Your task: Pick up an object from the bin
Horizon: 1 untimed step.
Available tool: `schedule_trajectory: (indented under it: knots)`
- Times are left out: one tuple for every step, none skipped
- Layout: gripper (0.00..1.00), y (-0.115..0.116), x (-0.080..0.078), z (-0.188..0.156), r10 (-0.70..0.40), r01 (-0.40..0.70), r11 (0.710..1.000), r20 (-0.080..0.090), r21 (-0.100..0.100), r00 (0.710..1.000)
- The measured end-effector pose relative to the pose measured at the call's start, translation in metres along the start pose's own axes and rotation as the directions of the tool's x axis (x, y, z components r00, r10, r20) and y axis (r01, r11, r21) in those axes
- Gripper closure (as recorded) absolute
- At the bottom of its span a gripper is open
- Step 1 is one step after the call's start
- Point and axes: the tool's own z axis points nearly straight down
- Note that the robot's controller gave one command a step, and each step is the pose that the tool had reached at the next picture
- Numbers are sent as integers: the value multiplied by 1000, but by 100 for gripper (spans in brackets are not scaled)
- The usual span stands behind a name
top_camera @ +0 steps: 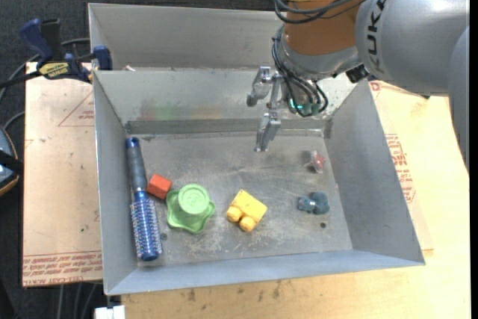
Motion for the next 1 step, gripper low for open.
schedule_trajectory:
  knots:
    - [0,-22,79,101,-74,74,997,-6,0,997]
